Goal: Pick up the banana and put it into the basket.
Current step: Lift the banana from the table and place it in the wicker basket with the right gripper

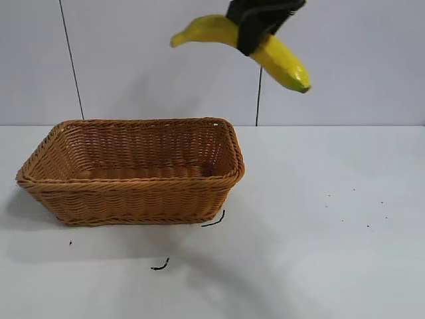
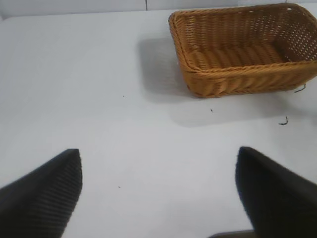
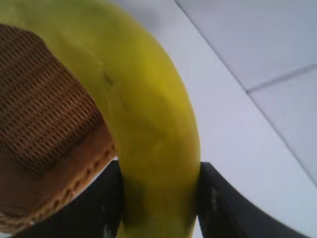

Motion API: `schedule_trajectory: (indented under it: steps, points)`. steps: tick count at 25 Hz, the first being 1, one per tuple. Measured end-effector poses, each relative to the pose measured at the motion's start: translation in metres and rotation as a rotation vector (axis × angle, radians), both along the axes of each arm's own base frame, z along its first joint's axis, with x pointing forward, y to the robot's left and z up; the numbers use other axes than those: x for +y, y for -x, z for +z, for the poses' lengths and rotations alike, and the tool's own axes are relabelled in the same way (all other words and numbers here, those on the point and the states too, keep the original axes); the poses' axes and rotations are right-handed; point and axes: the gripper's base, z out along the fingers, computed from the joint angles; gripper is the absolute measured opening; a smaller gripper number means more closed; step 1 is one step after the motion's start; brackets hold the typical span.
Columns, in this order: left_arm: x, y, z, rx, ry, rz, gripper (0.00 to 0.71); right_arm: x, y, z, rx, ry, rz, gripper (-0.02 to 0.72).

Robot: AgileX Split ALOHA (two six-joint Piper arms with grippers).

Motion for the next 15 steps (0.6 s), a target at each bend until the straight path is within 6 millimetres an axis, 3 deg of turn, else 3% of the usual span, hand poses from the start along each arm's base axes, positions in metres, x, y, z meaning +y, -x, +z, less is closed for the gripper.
schedule_trajectory:
  steps: [3, 9, 15]
  points:
    - [0.0, 0.0, 0.0, 0.0, 0.0, 0.0, 0.635, 0.017, -0.004, -0.032, 0.01, 0.024, 0.031, 0.29]
    - [0.0, 0.0, 0.0, 0.0, 0.0, 0.0, 0.635, 0.026, -0.015, -0.091, 0.074, 0.086, 0.038, 0.29]
    - [0.0, 0.0, 0.0, 0.0, 0.0, 0.0, 0.635, 0.029, -0.018, -0.1, 0.058, 0.068, 0.041, 0.29]
